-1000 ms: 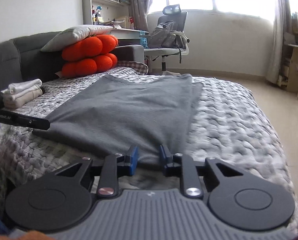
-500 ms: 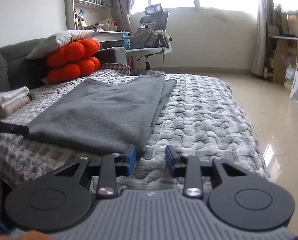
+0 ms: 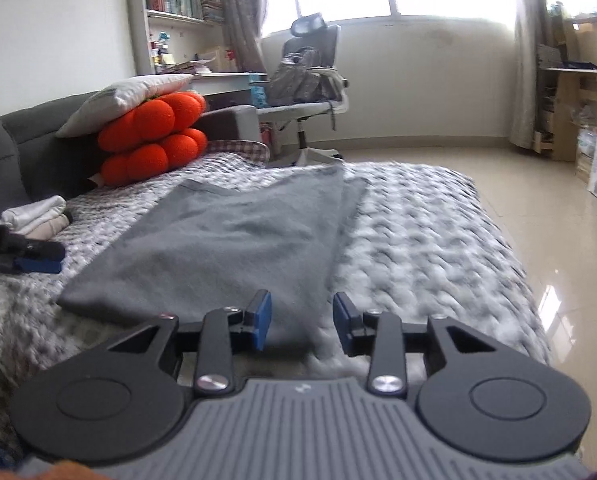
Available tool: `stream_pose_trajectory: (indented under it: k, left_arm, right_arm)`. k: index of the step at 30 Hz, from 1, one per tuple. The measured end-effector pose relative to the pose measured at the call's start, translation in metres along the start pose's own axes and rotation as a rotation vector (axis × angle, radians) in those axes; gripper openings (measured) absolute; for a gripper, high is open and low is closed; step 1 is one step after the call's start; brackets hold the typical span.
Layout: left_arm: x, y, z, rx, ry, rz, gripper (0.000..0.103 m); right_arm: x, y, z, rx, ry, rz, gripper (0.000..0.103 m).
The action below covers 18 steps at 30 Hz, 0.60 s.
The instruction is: Fold clothes
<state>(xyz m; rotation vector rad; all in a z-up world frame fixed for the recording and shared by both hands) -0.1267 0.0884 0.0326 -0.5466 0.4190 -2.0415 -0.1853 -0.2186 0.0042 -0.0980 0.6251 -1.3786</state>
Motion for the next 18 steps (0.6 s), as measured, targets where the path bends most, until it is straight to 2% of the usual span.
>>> stream_pose_trajectory:
  k: [3, 7, 9, 13, 15, 17, 18]
  left_arm:
    - [0.013, 0.014, 0.018, 0.014, 0.036, -0.034, 0.069]
    - [0.036, 0.039, 0.040, 0.026, 0.109, -0.118, 0.069]
    - [0.040, 0.053, 0.047, 0.015, 0.128, -0.124, 0.069]
    - [0.032, 0.087, 0.051, -0.038, 0.076, -0.141, 0.069]
    - [0.025, 0.102, 0.049, -0.067, 0.042, -0.133, 0.067]
    - [0.022, 0.103, 0.046, -0.077, 0.051, -0.104, 0.066]
    - [0.021, 0.103, 0.044, -0.082, 0.056, -0.088, 0.061]
  right_arm:
    - [-0.014, 0.011, 0.015, -0.012, -0.015, 0.019, 0.039]
    - [-0.037, 0.042, 0.029, -0.056, -0.049, 0.032, 0.039]
    - [-0.046, 0.060, 0.035, -0.084, -0.057, 0.039, 0.039]
    - [-0.056, 0.089, 0.044, -0.130, -0.053, 0.039, 0.039]
    - [-0.060, 0.103, 0.044, -0.159, -0.052, 0.042, 0.039]
    - [-0.062, 0.117, 0.040, -0.194, -0.065, 0.023, 0.039]
    - [-0.062, 0.122, 0.036, -0.207, -0.078, 0.007, 0.039]
Point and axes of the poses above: each gripper's, at about its wrist camera, not at the fingertips, and y roughly the way its jaws point, x to its right, z to its top, the point moved 2 cm from there along y, roughly the way its jaws point, and after that the axes turned 13 degrees about y, right-handed, at the moved point
